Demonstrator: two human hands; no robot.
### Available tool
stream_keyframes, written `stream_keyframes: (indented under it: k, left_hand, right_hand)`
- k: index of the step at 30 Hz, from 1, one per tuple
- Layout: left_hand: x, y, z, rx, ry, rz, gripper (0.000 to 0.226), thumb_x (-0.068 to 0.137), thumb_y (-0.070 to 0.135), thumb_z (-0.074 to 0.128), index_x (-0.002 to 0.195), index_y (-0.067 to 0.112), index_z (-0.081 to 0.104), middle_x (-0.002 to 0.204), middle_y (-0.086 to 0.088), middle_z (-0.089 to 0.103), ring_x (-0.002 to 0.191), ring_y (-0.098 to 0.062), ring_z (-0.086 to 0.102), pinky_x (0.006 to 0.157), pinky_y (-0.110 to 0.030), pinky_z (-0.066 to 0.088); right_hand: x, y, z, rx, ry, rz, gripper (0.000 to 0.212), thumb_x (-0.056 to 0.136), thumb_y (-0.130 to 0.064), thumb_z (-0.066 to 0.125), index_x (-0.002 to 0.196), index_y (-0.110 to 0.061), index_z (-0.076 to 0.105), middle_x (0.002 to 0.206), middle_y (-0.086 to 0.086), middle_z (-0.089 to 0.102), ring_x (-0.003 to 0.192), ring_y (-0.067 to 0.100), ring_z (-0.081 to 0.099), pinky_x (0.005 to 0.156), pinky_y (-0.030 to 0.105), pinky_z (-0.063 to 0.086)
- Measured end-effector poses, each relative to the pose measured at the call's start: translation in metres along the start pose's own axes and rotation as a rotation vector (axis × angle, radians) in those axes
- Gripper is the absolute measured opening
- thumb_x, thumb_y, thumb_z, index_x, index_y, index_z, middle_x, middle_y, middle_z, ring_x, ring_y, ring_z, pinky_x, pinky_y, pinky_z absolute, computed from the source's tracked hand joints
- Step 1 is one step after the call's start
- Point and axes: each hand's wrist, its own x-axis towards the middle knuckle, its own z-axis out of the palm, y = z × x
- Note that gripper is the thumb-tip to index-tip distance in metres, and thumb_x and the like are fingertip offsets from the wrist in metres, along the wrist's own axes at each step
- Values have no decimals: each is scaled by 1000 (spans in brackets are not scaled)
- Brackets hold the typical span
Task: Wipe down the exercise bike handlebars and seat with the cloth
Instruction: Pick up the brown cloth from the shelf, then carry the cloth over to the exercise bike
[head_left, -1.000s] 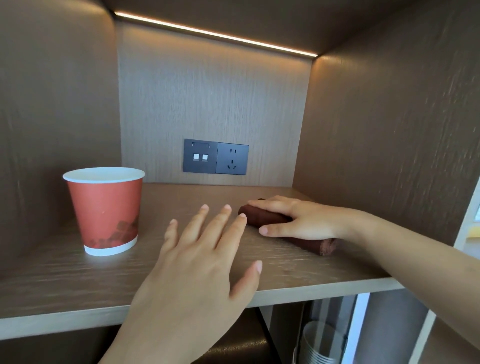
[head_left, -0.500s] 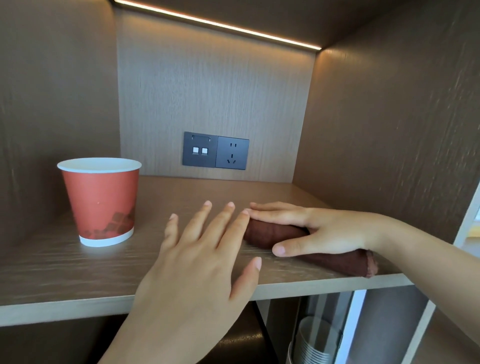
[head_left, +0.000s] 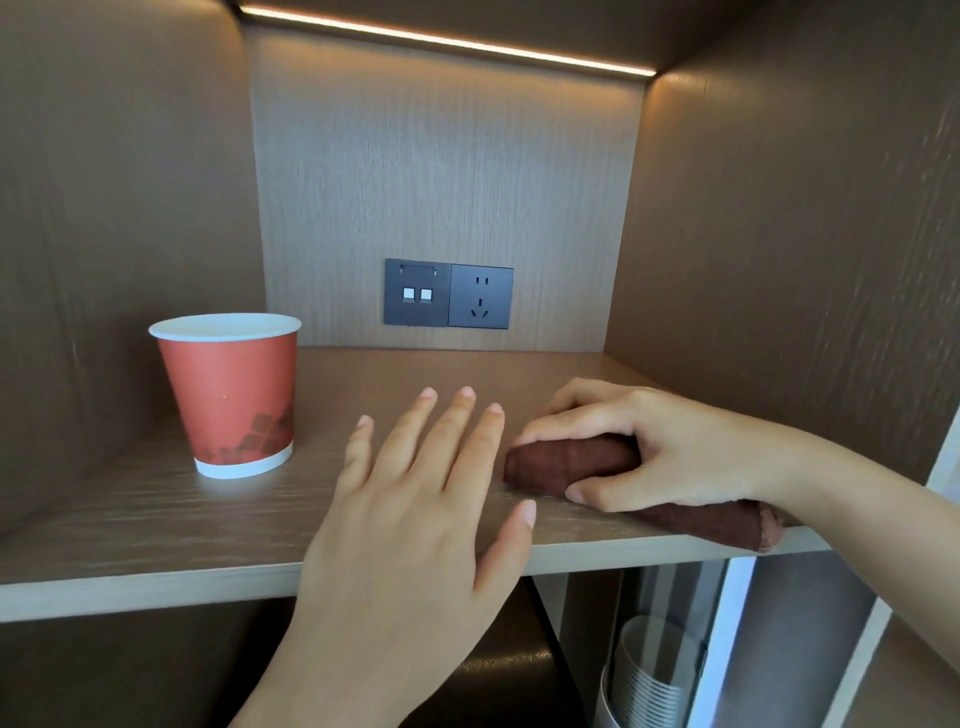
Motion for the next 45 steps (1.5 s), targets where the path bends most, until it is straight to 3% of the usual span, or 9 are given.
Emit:
stream_keyframes:
  k: [6, 12, 16, 21, 28, 33, 39, 43, 45]
  left_hand:
    - [-19, 1, -13, -85, 45, -47, 55, 83, 42, 37, 126, 13, 53, 134, -5, 52, 125, -24, 46, 100, -53, 23]
    - [-69, -6, -52, 1, 48, -158, 51, 81, 39, 40, 121, 11, 57, 130, -8, 55, 121, -25, 49, 101, -46, 28]
    - [-109, -2, -91, 80, 76, -295, 46, 81, 38, 41, 111, 11, 62, 115, -8, 63, 106, -26, 56, 93, -39, 40]
    - [-179, 9, -145, 217, 65, -456, 37, 79, 36, 46, 99, 11, 65, 106, -9, 65, 95, -29, 59, 82, -39, 46]
    - [-293, 31, -239, 461, 36, -700, 35, 78, 32, 49, 97, 9, 66, 105, -10, 65, 95, -32, 58, 82, -39, 42]
    - [-367, 51, -312, 635, 11, -860, 36, 79, 34, 47, 98, 9, 64, 107, -10, 66, 94, -32, 59, 81, -41, 46]
    - [-458, 68, -378, 764, 51, -1074, 36, 79, 34, 48, 97, 9, 65, 110, -9, 65, 99, -31, 59, 83, -41, 44]
    - [-520, 70, -426, 856, 74, -1205, 38, 80, 37, 47, 99, 10, 64, 113, -7, 64, 102, -30, 58, 87, -40, 41]
    - [-552, 68, -452, 909, 74, -1260, 39, 80, 38, 46, 101, 10, 64, 113, -7, 64, 103, -29, 57, 88, -41, 41]
  right_hand:
    - [-9, -16, 8, -43, 95, -62, 43, 80, -26, 63, 113, -53, 54, 102, -7, 53, 92, 8, 55, 83, 30, 49]
    - [-17, -50, 31, -149, 221, -181, 45, 79, -27, 64, 117, -48, 52, 104, -12, 53, 94, 9, 55, 83, 33, 48]
    - [-20, -86, 59, -239, 318, -291, 44, 77, -23, 66, 119, -37, 58, 111, -5, 56, 98, 13, 56, 84, 38, 49]
    - [-30, -142, 104, -99, 380, -407, 47, 77, -22, 67, 121, -34, 57, 116, -6, 56, 105, 11, 53, 89, 24, 45]
    - [-49, -257, 182, 111, 362, -635, 47, 77, -21, 68, 123, -24, 57, 117, 2, 57, 105, 22, 55, 88, 40, 50]
    - [-71, -356, 238, 244, 302, -818, 49, 75, -20, 70, 122, -22, 57, 115, 2, 58, 103, 19, 56, 85, 30, 50]
    - [-97, -470, 292, 367, 245, -993, 44, 73, -18, 68, 117, -23, 62, 108, 1, 61, 93, 21, 59, 78, 36, 53]
    - [-113, -547, 333, 412, 158, -1093, 44, 73, -23, 62, 117, -24, 61, 108, -2, 61, 94, 17, 59, 81, 21, 46]
    - [-118, -587, 356, 445, 114, -1134, 44, 74, -25, 61, 118, -24, 61, 108, -2, 61, 96, 16, 59, 82, 20, 46]
